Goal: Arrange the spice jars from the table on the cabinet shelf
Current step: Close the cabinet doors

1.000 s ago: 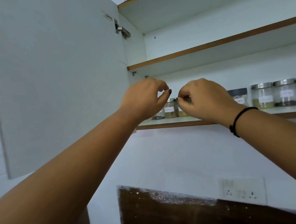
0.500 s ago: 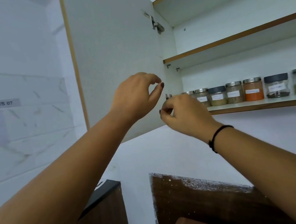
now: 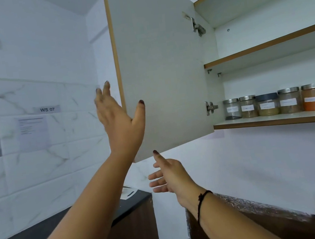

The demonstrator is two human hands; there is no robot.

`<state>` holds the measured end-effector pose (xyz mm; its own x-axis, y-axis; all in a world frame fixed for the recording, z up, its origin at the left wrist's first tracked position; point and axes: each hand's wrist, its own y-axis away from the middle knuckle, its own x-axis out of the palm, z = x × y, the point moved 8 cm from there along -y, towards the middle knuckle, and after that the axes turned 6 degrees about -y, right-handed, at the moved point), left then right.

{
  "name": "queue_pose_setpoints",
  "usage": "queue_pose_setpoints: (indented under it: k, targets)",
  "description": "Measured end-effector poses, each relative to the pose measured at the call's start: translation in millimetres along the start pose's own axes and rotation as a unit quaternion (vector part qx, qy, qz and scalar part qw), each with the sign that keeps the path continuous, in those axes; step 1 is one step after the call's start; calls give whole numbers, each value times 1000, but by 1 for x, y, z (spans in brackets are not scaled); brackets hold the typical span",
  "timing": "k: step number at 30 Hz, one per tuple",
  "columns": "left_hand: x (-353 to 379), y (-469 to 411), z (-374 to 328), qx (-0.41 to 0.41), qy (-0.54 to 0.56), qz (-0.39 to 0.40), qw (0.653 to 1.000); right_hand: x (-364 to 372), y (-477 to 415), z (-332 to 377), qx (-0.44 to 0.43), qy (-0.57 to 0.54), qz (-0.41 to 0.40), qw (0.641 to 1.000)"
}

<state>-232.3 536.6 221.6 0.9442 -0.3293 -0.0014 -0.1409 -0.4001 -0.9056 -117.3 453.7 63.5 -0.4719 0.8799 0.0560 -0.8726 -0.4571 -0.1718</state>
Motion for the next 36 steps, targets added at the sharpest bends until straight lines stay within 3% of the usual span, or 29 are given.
queue_pose_setpoints:
  k: [4,11,16,24,30,36]
  targets:
    - [10,1,23,-135,147,65,978,31,-8,-9,63,-153,66,984]
    - [22,9,41,-197,129,119,964,51,-12,-5,74,-240,84,964]
    - [22,13,49,-181,117,108,971,45,-12,-3,66,-292,74,951]
    - [21,21,39,-118,101,64,986,14,-2,-6,52,-270,39,961]
    - [25,31,16,-86,127,31,988,-9,10,-8,4,-245,-10,969]
    - [37,44,-25,-27,160,34,986,-40,30,-8,-21,-294,-47,954]
